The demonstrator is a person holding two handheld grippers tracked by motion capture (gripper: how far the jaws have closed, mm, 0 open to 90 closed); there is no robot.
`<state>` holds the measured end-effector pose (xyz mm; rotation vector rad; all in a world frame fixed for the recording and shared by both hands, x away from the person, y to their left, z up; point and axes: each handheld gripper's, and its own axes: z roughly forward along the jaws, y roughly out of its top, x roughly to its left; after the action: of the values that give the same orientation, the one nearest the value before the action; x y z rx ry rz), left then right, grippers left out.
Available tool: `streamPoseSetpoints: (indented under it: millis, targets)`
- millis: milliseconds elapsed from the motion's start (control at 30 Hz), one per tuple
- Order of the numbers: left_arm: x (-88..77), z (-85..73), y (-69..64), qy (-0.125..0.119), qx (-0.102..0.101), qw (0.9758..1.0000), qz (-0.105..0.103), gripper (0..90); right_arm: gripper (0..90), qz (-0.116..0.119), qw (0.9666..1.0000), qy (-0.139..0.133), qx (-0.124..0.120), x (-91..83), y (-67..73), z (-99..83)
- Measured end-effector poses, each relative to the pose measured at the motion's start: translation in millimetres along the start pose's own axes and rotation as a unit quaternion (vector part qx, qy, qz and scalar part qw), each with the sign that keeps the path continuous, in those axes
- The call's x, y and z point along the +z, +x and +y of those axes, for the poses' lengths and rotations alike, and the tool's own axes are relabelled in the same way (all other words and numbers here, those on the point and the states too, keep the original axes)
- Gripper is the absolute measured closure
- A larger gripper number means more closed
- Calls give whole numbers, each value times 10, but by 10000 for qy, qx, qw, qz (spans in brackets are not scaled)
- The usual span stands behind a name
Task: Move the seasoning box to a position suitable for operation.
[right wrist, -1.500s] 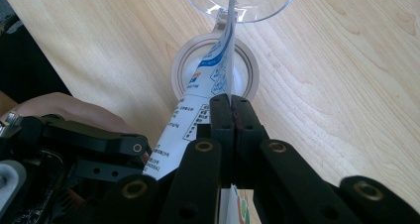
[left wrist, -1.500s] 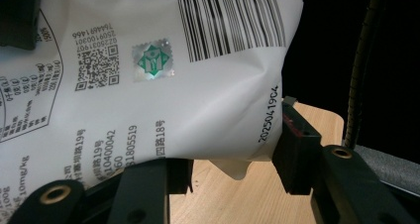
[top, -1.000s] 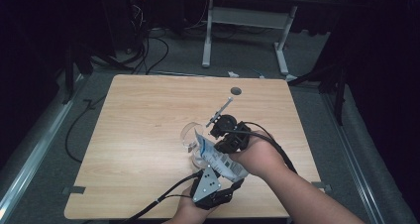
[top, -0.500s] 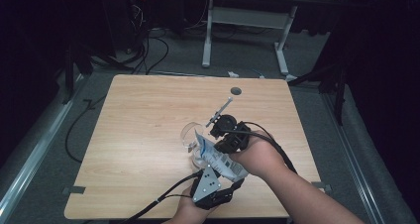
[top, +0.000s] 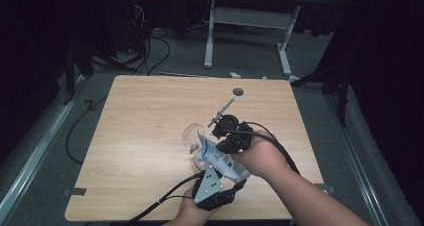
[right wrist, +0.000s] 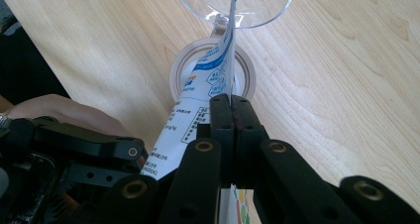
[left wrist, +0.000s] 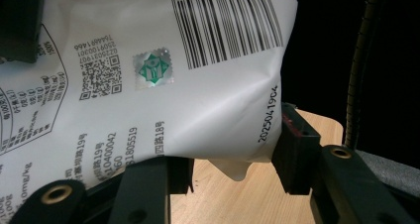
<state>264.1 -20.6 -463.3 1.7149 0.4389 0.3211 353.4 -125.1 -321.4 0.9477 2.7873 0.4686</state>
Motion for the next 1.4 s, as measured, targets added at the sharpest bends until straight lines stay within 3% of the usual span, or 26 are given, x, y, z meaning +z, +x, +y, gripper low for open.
streamPoseSetpoints:
  millis: [1400]
  targets:
    - [-3,-16,3,8,53,10000,18,571,900,-21,10000,13,-31,14,10,5]
